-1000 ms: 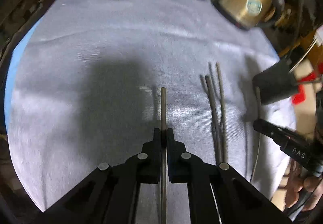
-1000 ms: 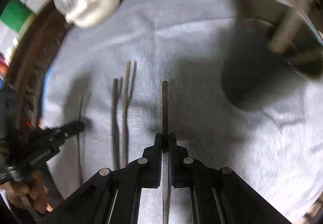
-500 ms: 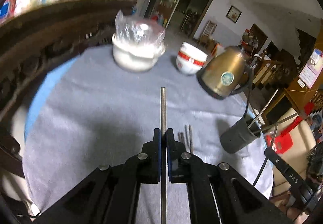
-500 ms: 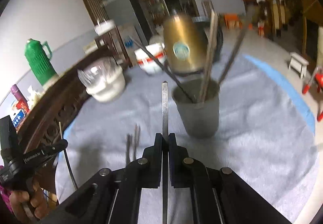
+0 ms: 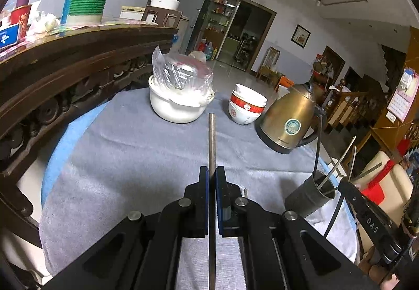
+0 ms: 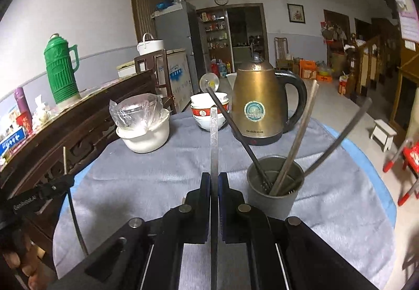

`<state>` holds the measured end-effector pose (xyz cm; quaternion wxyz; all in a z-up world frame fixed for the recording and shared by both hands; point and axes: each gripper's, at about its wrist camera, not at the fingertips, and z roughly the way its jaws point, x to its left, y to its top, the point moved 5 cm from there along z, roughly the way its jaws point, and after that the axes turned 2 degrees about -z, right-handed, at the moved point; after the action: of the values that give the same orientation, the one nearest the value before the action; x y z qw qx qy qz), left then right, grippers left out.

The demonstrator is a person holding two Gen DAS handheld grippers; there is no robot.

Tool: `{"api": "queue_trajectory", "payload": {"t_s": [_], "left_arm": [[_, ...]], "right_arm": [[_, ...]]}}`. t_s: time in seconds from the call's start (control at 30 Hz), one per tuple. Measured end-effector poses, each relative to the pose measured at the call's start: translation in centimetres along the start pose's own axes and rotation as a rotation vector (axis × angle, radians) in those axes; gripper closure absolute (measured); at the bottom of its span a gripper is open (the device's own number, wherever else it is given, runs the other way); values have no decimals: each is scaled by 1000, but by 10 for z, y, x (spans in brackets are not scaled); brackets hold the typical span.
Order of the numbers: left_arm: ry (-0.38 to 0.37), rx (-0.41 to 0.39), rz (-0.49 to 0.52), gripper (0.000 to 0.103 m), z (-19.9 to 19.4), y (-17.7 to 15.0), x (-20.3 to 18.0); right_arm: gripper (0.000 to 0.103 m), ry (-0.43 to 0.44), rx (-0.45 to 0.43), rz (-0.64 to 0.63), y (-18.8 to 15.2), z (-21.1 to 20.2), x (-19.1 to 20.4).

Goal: Organize utensils
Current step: 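Lift both held chopsticks and carry them above the grey cup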

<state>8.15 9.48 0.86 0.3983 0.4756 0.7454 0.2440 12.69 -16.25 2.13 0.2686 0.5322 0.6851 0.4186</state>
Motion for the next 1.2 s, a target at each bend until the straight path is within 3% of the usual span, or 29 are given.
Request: {"api": "queue_trajectory", "payload": {"t_s": [0.2, 0.87, 1.2], "left_arm": [[15, -5, -8, 98, 3, -1, 4], [2, -43, 2, 98, 30, 7, 0], [15, -123, 52, 98, 36, 5, -8]], "right_arm": [[97, -2, 0, -47, -1, 3, 8], [97, -31, -73, -3, 2, -13, -12], [97, -43, -130, 9, -4, -9, -19]]}}
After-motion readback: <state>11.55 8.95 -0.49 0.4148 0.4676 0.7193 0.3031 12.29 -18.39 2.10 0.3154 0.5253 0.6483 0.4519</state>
